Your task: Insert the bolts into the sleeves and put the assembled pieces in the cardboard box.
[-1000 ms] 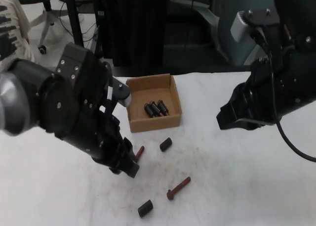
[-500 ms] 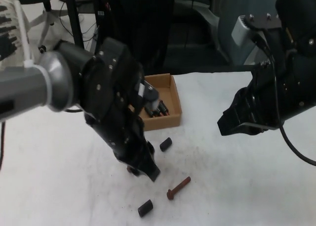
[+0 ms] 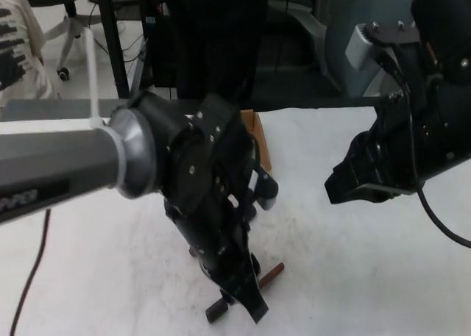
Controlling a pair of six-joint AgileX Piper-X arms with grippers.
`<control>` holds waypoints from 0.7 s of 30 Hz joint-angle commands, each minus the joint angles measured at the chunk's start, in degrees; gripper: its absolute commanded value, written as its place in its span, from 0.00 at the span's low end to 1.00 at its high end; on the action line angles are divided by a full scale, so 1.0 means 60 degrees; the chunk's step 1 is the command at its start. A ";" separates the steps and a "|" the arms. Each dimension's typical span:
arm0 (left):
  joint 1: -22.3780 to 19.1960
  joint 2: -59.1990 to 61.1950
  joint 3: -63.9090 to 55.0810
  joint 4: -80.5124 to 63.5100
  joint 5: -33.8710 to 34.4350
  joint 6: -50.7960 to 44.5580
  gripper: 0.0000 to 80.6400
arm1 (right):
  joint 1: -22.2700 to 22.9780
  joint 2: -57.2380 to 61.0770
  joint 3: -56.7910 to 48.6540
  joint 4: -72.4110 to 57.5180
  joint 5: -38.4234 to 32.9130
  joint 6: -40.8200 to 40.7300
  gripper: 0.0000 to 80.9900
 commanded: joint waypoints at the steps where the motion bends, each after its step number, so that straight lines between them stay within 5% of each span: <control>1: -0.0035 -0.0025 -0.0092 0.0039 -0.0088 -0.0124 0.51 | -0.0007 -0.0112 0.0008 0.0271 -0.0083 0.0000 0.21; 21: -0.0144 0.1007 -0.0995 -0.0484 -0.0088 0.0185 0.51 | -0.0007 -0.0112 0.0008 0.0508 -0.0083 0.0000 0.21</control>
